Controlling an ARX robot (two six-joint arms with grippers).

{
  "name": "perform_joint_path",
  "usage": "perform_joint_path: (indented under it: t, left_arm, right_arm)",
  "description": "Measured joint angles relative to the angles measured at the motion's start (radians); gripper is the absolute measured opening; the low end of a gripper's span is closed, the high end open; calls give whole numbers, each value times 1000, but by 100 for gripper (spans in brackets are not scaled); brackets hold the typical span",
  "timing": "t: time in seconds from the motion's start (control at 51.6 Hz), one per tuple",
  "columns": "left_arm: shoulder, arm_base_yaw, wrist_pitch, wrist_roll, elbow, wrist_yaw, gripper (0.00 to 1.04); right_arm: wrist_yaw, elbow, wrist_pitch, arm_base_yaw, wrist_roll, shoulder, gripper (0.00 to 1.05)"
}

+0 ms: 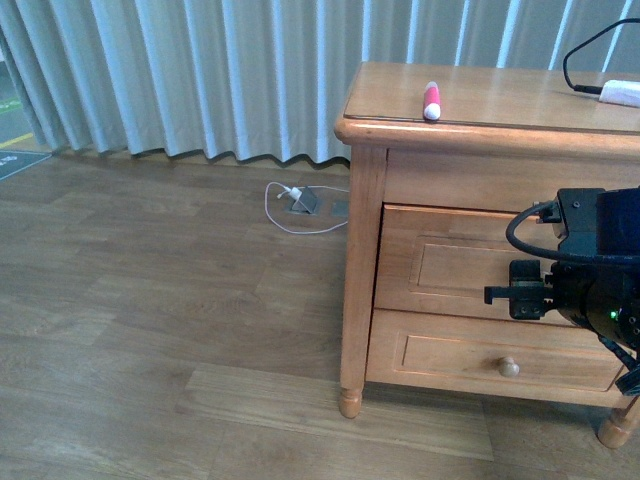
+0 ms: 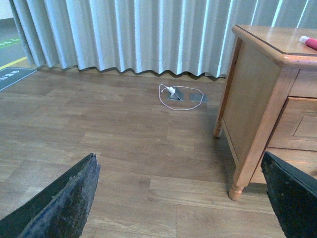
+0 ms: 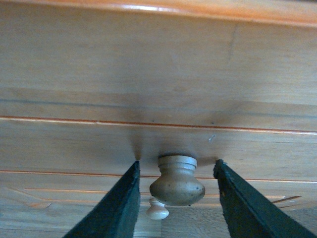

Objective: Place pink marker in drawer with both arms

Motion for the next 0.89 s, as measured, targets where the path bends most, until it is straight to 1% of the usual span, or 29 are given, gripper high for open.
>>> perform_joint_path:
  t: [0.077, 0.136, 0.174, 0.349, 0.484, 0.581, 0.717, 0.891]
  left_arm:
    - [0, 0, 0, 0, 0, 0, 99]
    - [0, 0, 0, 0, 0, 0, 99]
    - [0, 0, 0, 0, 0, 0, 99]
    - [0, 0, 0, 0, 0, 0, 99]
    - [0, 0, 0, 0, 0, 0, 99]
    - [0, 0, 0, 0, 0, 0, 99]
    - [0, 0, 0, 0, 0, 0, 99]
    - [0, 0, 0, 0, 0, 0, 99]
  right_arm:
    - [-6, 4, -14, 0, 2, 0, 30]
    - [-11, 5, -26, 0, 7, 0, 25]
    - [-14, 5, -34, 0, 9, -3, 23]
    - [-38, 1, -72, 0, 25, -22, 23]
    - [-50, -46, -86, 0, 45, -56, 23]
    - [-68, -117, -88, 1, 65, -106, 23]
    - [-101, -301, -87, 2, 106, -233, 23]
    - [-136, -476, -63, 6, 118, -361, 22]
